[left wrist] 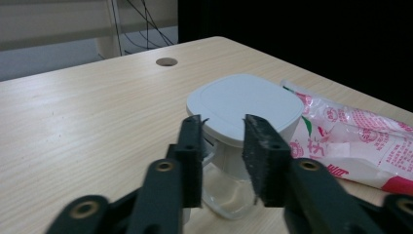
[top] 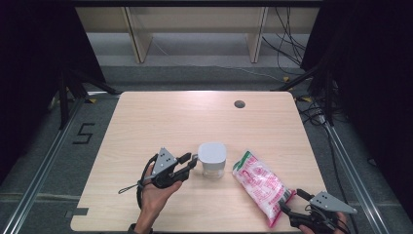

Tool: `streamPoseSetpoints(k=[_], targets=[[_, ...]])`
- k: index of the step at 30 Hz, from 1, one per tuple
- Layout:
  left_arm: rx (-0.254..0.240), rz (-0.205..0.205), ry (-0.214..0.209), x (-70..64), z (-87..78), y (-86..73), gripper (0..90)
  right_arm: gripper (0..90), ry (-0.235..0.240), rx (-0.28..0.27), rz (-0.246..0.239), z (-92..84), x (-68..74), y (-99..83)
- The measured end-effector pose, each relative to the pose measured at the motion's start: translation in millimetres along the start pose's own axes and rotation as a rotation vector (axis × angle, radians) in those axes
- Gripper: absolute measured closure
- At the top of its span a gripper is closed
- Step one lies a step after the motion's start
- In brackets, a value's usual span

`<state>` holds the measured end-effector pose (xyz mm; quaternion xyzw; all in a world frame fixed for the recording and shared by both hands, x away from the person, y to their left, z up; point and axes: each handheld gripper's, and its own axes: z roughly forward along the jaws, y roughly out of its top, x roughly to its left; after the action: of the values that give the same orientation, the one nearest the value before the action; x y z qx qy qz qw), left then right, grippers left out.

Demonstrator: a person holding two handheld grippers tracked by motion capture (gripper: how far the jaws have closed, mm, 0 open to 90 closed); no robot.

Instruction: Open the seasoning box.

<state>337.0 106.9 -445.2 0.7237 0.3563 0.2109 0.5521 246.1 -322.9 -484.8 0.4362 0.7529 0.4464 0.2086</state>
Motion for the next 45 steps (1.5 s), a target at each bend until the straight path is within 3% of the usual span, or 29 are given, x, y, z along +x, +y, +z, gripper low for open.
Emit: streamPoseSetpoints(k=[5, 9, 10, 14, 17, 19, 22, 24, 25, 27, 29, 30, 32, 34, 35, 36, 38, 42, 43, 45], targets=[[-0.016, 0.017, -0.004, 2.0, 3.5, 1.4, 85.6, 22.1, 0.000, 0.004, 0.006, 0.1, 0.8, -0.1], [-0.023, -0.003, -0.006, 3.1, 10.9, 3.0, 88.8, 22.1, -0.001, 0.005, 0.005, 0.2, 0.9, 0.1], [-0.021, -0.004, -0.006, 3.8, 13.1, 3.4, 89.1, 22.1, -0.003, 0.007, 0.017, -0.1, 1.6, 0.1], [-0.024, -0.024, -0.009, 6.4, 23.2, 4.7, 89.2, 22.1, -0.009, -0.004, -0.015, 1.3, -0.2, 0.6], [-0.019, -0.032, -0.017, 7.8, 29.7, 3.2, 89.2, 22.4, 0.000, 0.005, 0.022, -0.8, 3.2, 0.5], [-0.024, -0.040, -0.020, 9.0, 32.4, 3.0, 89.2, 22.4, -0.009, -0.003, 0.000, -0.1, 0.8, 0.5], [-0.017, -0.048, -0.004, 8.7, 33.5, 4.1, 89.1, 22.3, 0.000, -0.002, 0.022, -0.7, 3.0, 0.9], [-0.015, -0.048, -0.004, 8.5, 33.2, 4.2, 89.1, 21.7, 0.012, -0.011, 0.022, -0.5, 3.2, 1.1], [-0.014, -0.027, -0.010, 9.3, 33.1, 4.5, 89.0, 21.5, 0.014, -0.014, 0.023, -0.6, 3.6, 1.4], [-0.016, -0.027, -0.005, 8.0, 33.4, 4.2, 89.0, 19.5, 0.002, -0.027, -0.009, 0.4, 1.8, 2.1], [-0.011, -0.037, 0.002, 6.1, 33.1, 4.0, 89.0, 18.1, 0.016, -0.038, -0.010, -0.4, 1.2, 3.2], [-0.012, -0.015, -0.006, 7.1, 33.2, 4.3, 89.0, 16.5, 0.009, -0.060, -0.029, -1.3, -0.4, 3.9], [-0.016, -0.024, -0.007, 7.2, 33.2, 3.7, 89.1, 15.5, 0.027, -0.098, 0.015, -4.5, 0.6, 6.2], [-0.022, -0.033, -0.012, 8.3, 33.2, 3.1, 89.1, 15.5, 0.034, -0.125, -0.009, -6.3, -2.1, 10.0], [-0.009, -0.018, -0.018, 10.2, 32.1, 3.3, 89.1, 16.9, 0.025, -0.124, -0.018, -5.9, -2.7, 10.7], [-0.022, -0.056, -0.015, 8.7, 33.0, 2.6, 89.1, 21.8, 0.034, -0.119, 0.008, -5.8, 0.1, 12.1], [-0.024, -0.049, -0.016, 10.0, 32.5, 2.2, 89.1, 28.5, 0.065, -0.098, -0.024, -5.7, 2.3, 15.3], [-0.023, -0.053, -0.012, 10.5, 31.6, 1.7, 89.1, 39.9, 0.078, -0.125, -0.069, -1.2, 6.7, 23.2], [-0.023, -0.053, -0.012, 10.7, 31.6, 1.5, 89.1, 44.0, 0.087, -0.116, -0.040, -1.2, 10.0, 25.2], [-0.024, -0.054, -0.016, 11.2, 31.7, 1.5, 88.9, 52.4, 0.105, -0.128, -0.058, 2.4, 11.5, 29.8]])
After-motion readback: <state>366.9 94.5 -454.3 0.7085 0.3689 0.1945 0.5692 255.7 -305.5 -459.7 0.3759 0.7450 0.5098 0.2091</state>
